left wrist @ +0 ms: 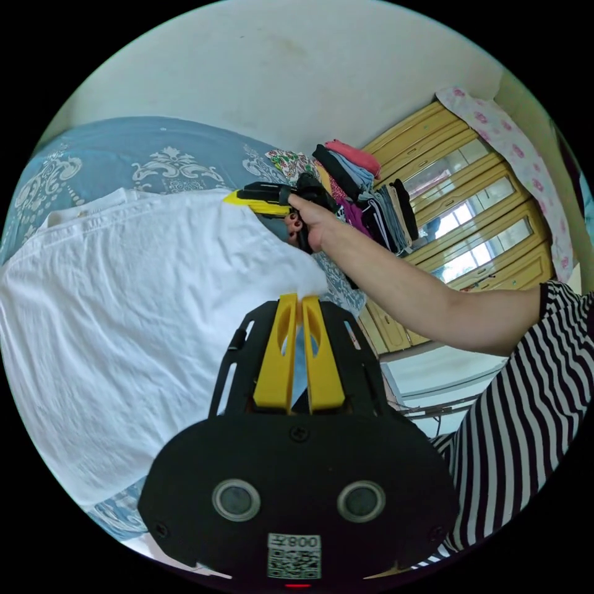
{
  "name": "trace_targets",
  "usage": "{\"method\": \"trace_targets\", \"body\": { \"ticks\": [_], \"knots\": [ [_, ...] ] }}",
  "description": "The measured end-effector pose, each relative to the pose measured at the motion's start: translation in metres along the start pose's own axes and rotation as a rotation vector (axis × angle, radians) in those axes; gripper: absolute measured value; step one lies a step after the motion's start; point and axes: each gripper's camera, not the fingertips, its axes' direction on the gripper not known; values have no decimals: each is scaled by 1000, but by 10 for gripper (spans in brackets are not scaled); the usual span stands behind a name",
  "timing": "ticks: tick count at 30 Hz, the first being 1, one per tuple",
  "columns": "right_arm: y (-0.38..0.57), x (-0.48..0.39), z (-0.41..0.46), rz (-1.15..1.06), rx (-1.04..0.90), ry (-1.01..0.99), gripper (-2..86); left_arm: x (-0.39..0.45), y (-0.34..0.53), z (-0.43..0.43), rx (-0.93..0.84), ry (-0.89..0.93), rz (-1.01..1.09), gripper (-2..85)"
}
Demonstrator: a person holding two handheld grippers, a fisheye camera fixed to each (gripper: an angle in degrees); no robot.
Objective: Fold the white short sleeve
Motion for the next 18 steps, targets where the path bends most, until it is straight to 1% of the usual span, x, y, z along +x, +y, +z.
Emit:
{"method": "trace_targets", "body": {
  "ticks": [6, 8, 13, 18],
  "knots": [
    [-4, -83, 27, -94, 34, -30, 9, -1, 10, -89, 93, 41, -20, 12],
    [-7, -112, 41, -129, 34, -31, 9, -8, 19, -136, 158, 66, -56, 12],
    [-17, -196, 106, -223, -16, -27, 9, -30, 50, -238, 307, 78, -159, 12],
    [-24, -256, 183, -261, -96, -21, 9, -63, 91, -328, 428, 68, -301, 13]
  ]
}}
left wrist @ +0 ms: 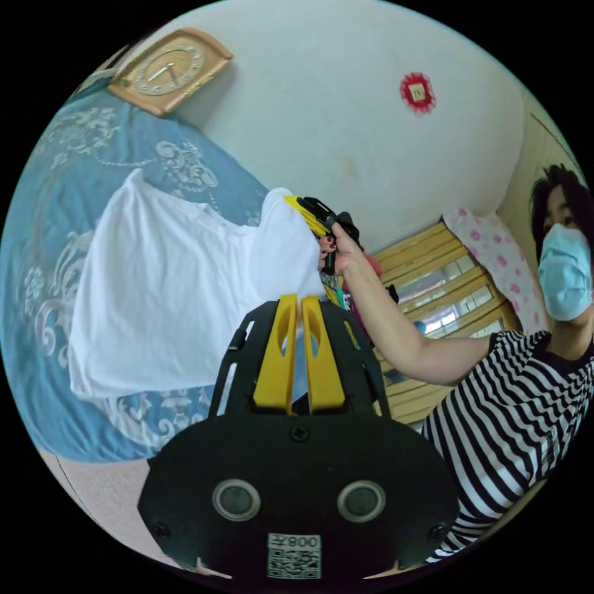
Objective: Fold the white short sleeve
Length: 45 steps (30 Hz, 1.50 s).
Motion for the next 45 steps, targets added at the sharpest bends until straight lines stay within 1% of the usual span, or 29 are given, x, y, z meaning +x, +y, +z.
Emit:
{"method": "trace_targets", "body": {
  "ticks": [2, 4, 8, 14, 19, 25, 28, 31, 34, 36, 39, 41, 44, 45],
  "knots": [
    [-10, -16, 30, -2, -38, 7, 9, -18, -2, -41, 49, 17, -76, 13],
    [-20, -35, 67, 1, -86, 21, 8, -30, -3, -67, 85, 42, -128, 13],
    [-32, -63, 114, -3, -143, 52, 8, -49, -5, -121, 158, 74, -220, 13],
    [-48, -113, 189, -35, -255, 145, 10, -71, -7, -180, 238, 145, -344, 14],
    [-54, -146, 252, -31, -342, 207, 11, -77, -9, -218, 273, 146, -409, 15],
    [-50, -173, 307, 4, -404, 260, 20, -80, -15, -257, 298, 130, -461, 15],
    [-42, -188, 325, 11, -415, 241, 31, -80, -15, -270, 304, 129, -490, 16],
    [-33, -214, 335, -33, -405, 195, 44, -76, -16, -281, 311, 146, -501, 16],
    [-21, -243, 342, -72, -409, 199, 54, -69, -19, -290, 320, 166, -501, 17],
    [-11, -260, 340, -99, -400, 205, 57, -63, -21, -295, 318, 165, -505, 18],
    [20, -297, 323, -176, -357, 159, 71, -51, -23, -303, 323, 171, -505, 20],
    [53, -321, 313, -236, -360, 185, 81, -42, -22, -310, 340, 183, -510, 20],
    [127, -359, 305, -319, -409, 312, 94, -27, -16, -321, 355, 170, -513, 18],
    [160, -373, 306, -355, -441, 393, 97, -24, -15, -323, 358, 169, -515, 17]
  ]
}}
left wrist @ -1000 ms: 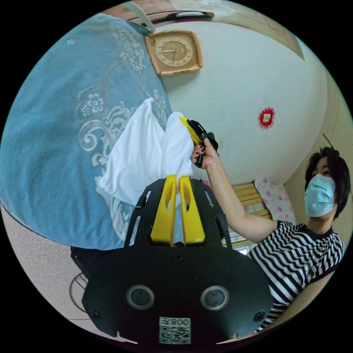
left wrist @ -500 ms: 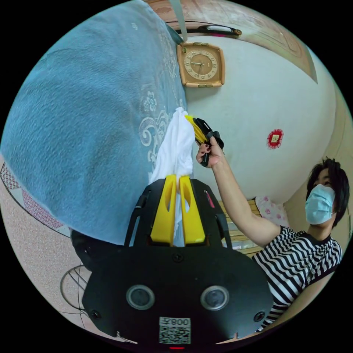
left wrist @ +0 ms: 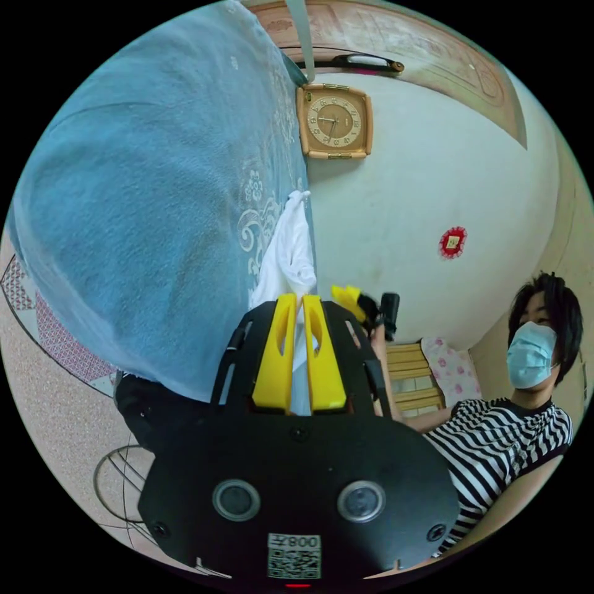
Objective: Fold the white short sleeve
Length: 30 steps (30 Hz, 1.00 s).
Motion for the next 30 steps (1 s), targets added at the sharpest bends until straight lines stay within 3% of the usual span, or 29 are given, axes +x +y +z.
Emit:
{"method": "trace_targets", "body": {
  "ticks": [4, 13, 20, 25, 30],
  "knots": [
    [62, -81, 27, -35, -51, 250, 96, 26, 18, -14, 16, -36, 33, 9],
    [84, -189, 105, -201, -144, 670, 87, 104, 29, 29, -107, -151, 261, 2],
    [99, -222, 128, -192, -190, 799, 24, 105, 36, 77, -220, -336, 299, 1],
    [128, -257, 103, -214, -105, 902, 11, 101, 49, 84, -239, -422, 288, 1],
    [149, -262, 100, -247, -123, 888, 9, 99, 60, 91, -270, -471, 305, 2]
  ]
}}
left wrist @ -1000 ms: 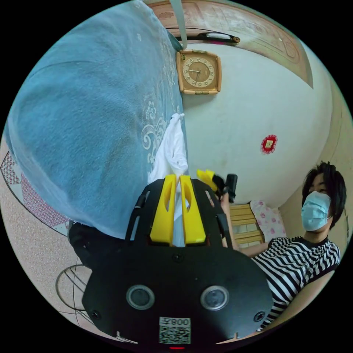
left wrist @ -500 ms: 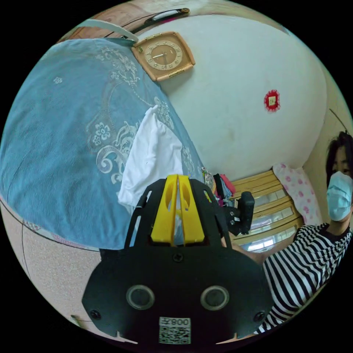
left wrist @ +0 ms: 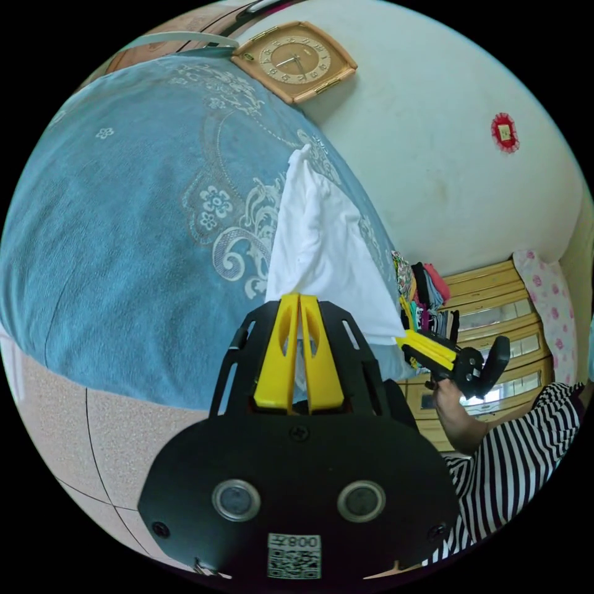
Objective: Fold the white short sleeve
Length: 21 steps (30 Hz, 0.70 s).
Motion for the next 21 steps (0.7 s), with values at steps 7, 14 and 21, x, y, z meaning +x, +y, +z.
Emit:
{"method": "trace_targets", "body": {
  "ticks": [7, 14, 21],
  "knots": [
    [24, -11, 46, -41, -68, -35, 9, 9, 14, 12, -5, -5, -7, 2],
    [59, 18, 66, 10, -106, -150, 3, 17, 25, 13, -11, -25, -23, 2],
    [72, 103, 69, 194, 155, -493, 2, 42, 27, 7, 37, 50, 32, 1]
  ]
}}
